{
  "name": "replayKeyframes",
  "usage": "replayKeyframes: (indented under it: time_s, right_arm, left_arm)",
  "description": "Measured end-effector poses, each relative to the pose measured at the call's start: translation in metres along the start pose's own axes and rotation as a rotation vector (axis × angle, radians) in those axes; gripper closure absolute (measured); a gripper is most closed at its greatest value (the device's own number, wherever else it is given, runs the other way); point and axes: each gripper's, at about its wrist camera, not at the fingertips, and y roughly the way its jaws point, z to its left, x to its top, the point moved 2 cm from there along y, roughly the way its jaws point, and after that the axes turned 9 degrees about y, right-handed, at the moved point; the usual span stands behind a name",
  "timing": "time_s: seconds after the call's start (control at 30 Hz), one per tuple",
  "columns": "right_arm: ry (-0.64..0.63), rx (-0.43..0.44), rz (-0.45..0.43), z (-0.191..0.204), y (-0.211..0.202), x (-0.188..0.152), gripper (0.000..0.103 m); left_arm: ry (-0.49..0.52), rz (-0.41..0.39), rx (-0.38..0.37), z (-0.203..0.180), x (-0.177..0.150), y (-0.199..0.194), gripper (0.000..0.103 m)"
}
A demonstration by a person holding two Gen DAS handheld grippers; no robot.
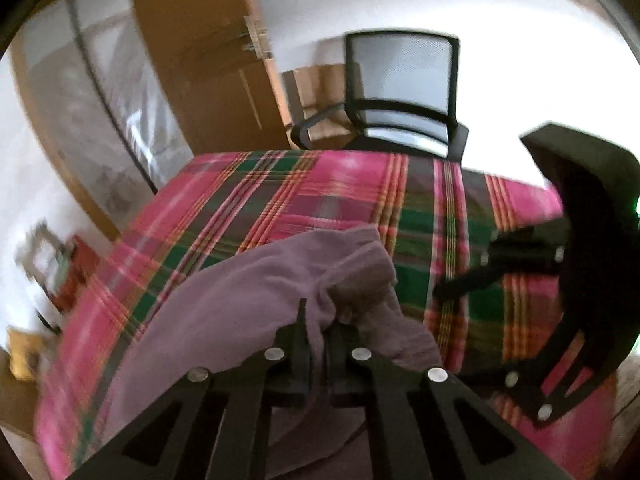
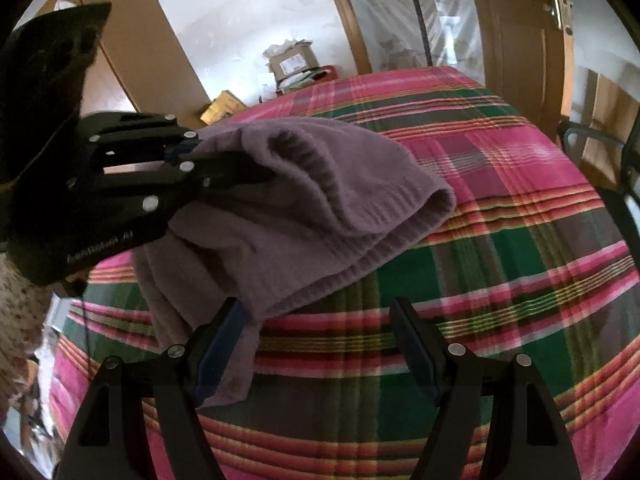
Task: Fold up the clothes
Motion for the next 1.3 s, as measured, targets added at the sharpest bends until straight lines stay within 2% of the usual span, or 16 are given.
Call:
replayKeyframes:
  time_s: [0.17,0.37,0.47,0.53,0.57,0.6,0.7,0.8,0.97,1.17,1.3]
  right_arm:
    - [0.067,0.053,0.019,-0.001,0.006,0.002,0.026]
    - [0.238,0.246,0.032,-0.01,0.012,0.014,0.026]
    - [0.277,0.282,0.02,-0.01,0.016,0.023,0.027]
    - [0.278,0.283,0.022,-0.007,0.02,0.028,0.042]
    - [0.273,0.285,0.025,-0.005,0.021,0.031,0.058]
    - [0.269,0.276,0.026,-0.003,0.023,0.032,0.068]
    - [0.243,0.225,0.001,0.004,0.021,0.036,0.079]
    - [0.195,0.182,-0.038,0.015,0.013,0.044,0.083]
    - [0.042,0.104,-0.129,0.046,-0.003,0.065,0.09]
    - [-0.079,0.105,-0.225,0.078,-0.032,0.097,0.092]
    - [-0.146,0.111,-0.257,0.107,-0.038,0.11,0.092]
  left_arm:
    - [-0.094,-0.02,0.027,0.021,-0.004,-0.006,0.099]
    - [-0.195,-0.064,0.066,0.042,-0.001,-0.02,0.099]
    - [-0.242,-0.087,0.083,0.051,-0.004,-0.03,0.099]
    - [-0.269,-0.095,0.102,0.055,-0.007,-0.036,0.099]
    - [-0.29,-0.1,0.118,0.059,-0.01,-0.041,0.099]
    - [-0.306,-0.105,0.122,0.061,-0.012,-0.044,0.099]
    - [-0.346,-0.137,0.142,0.069,-0.019,-0.061,0.099]
    - [-0.38,-0.164,0.198,0.078,-0.028,-0.083,0.099]
    - [-0.451,-0.192,0.248,0.092,-0.046,-0.11,0.099]
    - [-0.552,-0.214,0.31,0.108,-0.079,-0.144,0.099]
    - [-0.608,-0.231,0.369,0.115,-0.099,-0.172,0.099]
